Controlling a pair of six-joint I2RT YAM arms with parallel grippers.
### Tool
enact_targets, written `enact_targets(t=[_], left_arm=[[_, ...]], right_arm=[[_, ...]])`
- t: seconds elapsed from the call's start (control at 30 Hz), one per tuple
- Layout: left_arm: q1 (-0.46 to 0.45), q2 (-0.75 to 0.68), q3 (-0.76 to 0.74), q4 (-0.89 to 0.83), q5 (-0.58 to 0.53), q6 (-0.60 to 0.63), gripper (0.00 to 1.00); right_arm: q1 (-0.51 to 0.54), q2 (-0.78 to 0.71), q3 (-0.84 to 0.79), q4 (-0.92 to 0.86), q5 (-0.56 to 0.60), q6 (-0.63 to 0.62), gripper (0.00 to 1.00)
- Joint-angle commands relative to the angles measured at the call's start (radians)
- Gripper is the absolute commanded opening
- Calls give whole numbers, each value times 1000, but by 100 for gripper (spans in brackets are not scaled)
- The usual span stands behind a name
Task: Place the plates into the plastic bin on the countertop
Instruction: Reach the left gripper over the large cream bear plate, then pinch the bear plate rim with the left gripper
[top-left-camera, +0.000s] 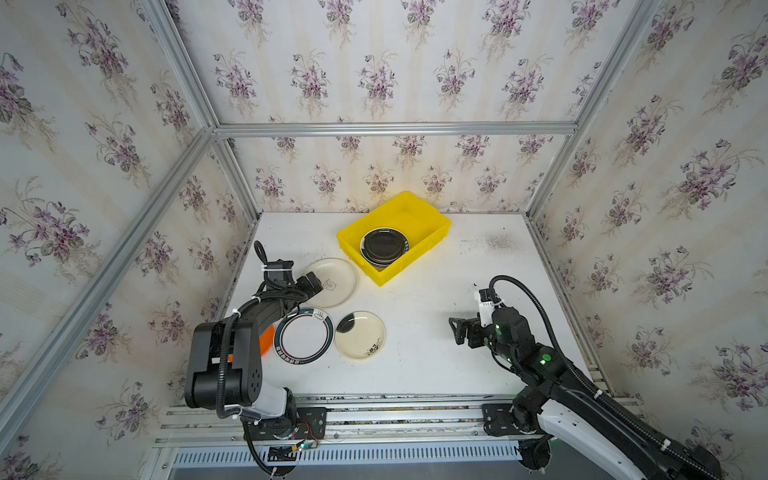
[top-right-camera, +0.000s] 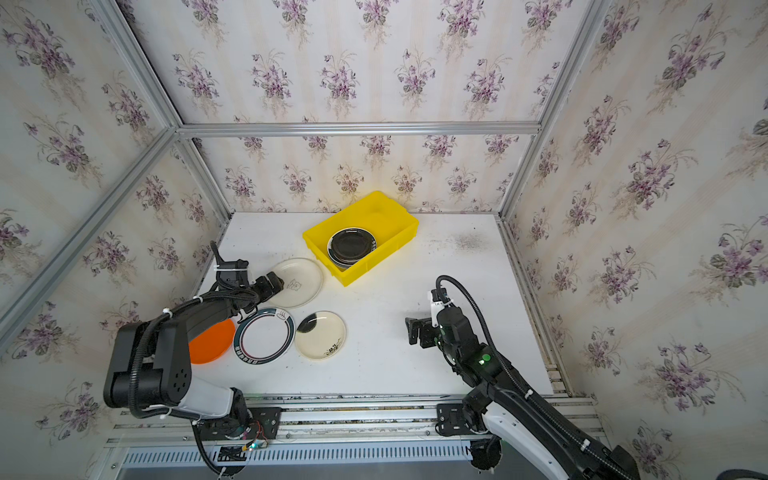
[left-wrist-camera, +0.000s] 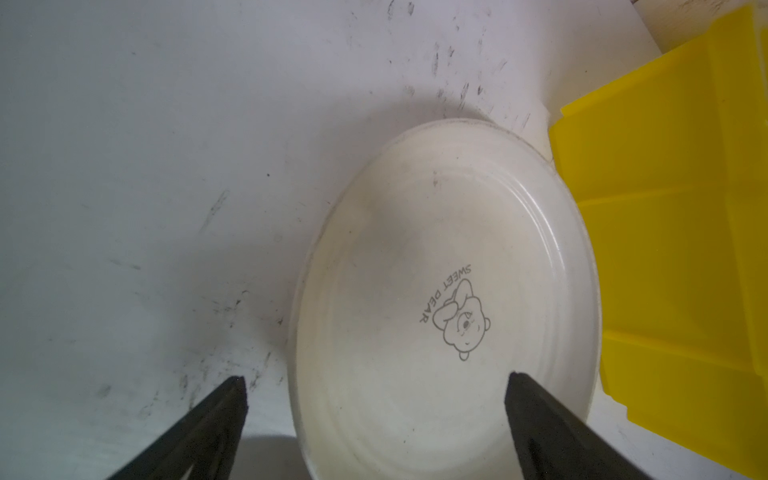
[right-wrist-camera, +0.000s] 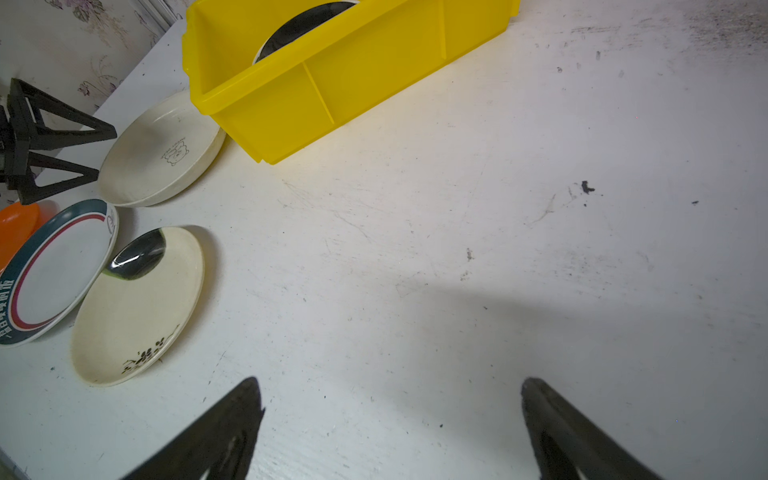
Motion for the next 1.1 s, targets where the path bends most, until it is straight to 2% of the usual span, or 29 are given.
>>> enact_targets(t=[0.0, 0.23, 0.37, 0.53, 0.73, 1.0, 1.07], left_arm=[[2, 12, 7, 35, 1, -24, 96], [13, 65, 20, 37, 4, -67, 74], [19, 103, 29, 38, 11, -89, 58], [31, 126, 39, 38, 24, -101, 56], [38, 138, 45, 38, 42, -100, 43], [49, 146, 44, 38, 56, -102, 36], [51, 147, 44, 38, 59, -101, 28]], right_arm=[[1, 3, 13, 38, 6, 13, 99], [1, 1, 9, 38, 29, 17, 99], [0, 0, 9, 24, 46, 19, 99], [0, -5, 7, 20, 60, 19, 99], [1, 6, 2, 34, 69, 20, 99], [1, 15, 0, 38, 78, 23, 99], [1, 11, -1, 38, 79, 26, 99]])
